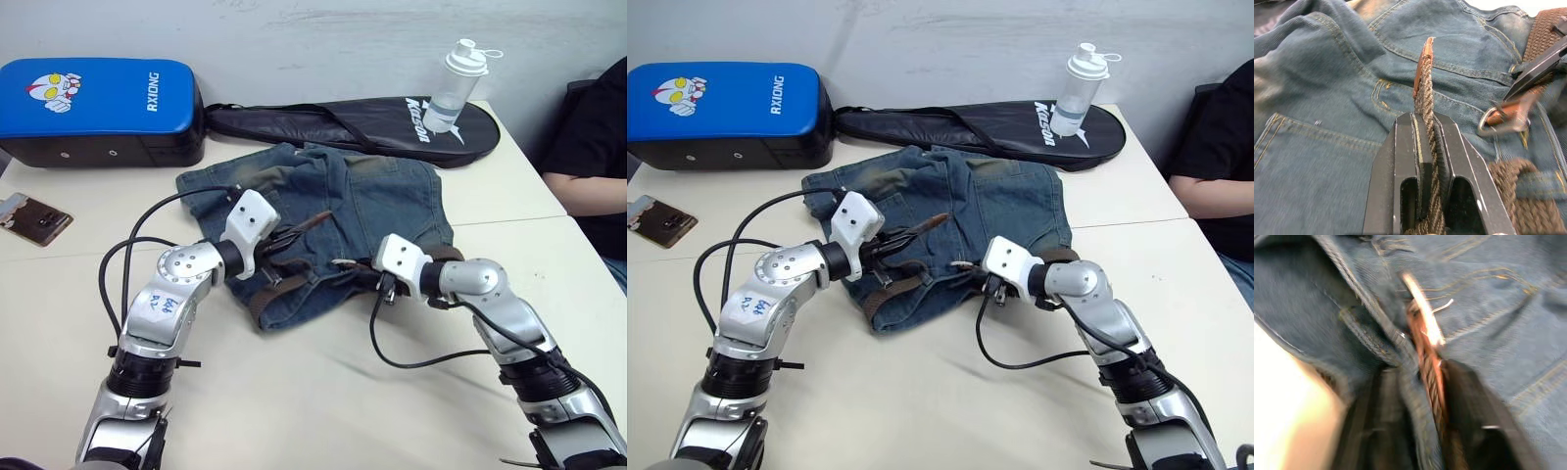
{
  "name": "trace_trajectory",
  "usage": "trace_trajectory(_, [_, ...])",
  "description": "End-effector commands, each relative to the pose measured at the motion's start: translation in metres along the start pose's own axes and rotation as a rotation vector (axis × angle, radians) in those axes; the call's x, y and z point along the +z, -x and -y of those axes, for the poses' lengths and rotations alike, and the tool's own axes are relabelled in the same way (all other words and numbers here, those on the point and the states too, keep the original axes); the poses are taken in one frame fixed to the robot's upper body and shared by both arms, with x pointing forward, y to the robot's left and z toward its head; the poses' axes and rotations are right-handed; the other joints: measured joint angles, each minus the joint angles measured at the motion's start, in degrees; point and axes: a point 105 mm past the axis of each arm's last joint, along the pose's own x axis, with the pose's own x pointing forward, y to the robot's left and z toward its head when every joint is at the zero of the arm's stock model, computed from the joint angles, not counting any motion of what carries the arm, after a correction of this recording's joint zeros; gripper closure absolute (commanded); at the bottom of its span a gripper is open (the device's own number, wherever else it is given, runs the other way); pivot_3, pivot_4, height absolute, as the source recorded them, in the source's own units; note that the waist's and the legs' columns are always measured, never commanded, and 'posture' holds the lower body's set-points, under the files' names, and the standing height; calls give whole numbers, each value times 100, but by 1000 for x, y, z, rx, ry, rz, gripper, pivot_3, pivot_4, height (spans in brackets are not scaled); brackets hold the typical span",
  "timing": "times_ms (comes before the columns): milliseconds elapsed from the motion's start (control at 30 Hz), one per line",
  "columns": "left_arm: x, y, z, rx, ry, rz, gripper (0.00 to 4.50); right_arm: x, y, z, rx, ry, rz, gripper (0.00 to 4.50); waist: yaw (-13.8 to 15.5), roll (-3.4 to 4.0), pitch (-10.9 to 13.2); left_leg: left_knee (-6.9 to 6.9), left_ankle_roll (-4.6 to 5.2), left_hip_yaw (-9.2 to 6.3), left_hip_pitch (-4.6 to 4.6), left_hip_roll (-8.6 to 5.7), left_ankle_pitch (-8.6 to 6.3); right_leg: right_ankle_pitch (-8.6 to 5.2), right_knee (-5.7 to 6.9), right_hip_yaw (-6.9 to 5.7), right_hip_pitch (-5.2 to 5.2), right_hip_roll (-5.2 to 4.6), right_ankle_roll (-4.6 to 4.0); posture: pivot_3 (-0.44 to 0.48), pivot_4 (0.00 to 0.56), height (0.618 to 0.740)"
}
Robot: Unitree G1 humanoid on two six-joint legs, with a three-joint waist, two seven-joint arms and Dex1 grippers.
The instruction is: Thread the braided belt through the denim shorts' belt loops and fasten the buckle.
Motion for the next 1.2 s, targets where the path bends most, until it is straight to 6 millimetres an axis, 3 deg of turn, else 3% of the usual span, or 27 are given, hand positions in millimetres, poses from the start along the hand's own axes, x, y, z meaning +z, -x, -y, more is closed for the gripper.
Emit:
trace_trajectory(33, [3, 10, 3, 5, -33, 12, 4500, 19, 12, 12, -36, -86, 60, 4106, 3, 0, 0, -2, 0, -1, 0, 0, 0, 0, 0, 0, 0, 0, 0, 0, 150, 740])
trace_trajectory(300, [0, 8, 11, -21, -53, -2, 4500, 23, 12, 11, 20, -369, 98, 4106, 7, 0, 0, -3, 5, -1, -2, -3, -3, 0, -3, -1, 0, -5, 0, 0, 150, 740])
trace_trajectory(600, [-3, 8, 16, -35, -47, -4, 4500, 19, 8, 19, -2, -475, 75, 4107, -1, 0, 0, -5, 5, 0, -2, -2, -3, 0, -4, 0, -2, -3, 0, 0, 150, 740])
trace_trajectory(700, [-5, 9, 16, -34, -44, -7, 4500, 24, 7, 16, 31, -396, 77, 2740, 0, 0, 0, -5, 5, 0, -2, -2, -3, 0, -4, 0, -2, -4, 0, 0, 150, 740])
trace_trajectory(900, [-4, 7, 13, -28, -46, -1, 4500, 37, 7, 22, -2, -11, 46, 164, -5, 0, 0, -7, 5, 1, -3, -3, -3, 0, -6, 0, -4, -3, 0, 0, 150, 740])
trace_trajectory(1033, [-1, 6, 9, -11, -53, 12, 4500, 38, 3, 26, -26, 170, -2, 164, -8, 0, 0, -8, 3, 2, -3, -1, -3, 0, -7, 0, -5, -1, 0, 0, 150, 740])
trace_trajectory(1200, [0, 10, 6, 9, -51, 17, 4500, 30, 0, 29, -34, 242, -45, 164, -2, 0, 0, -7, 3, 3, -3, -2, -3, 0, -7, 0, -4, -4, 0, 0, 150, 740])
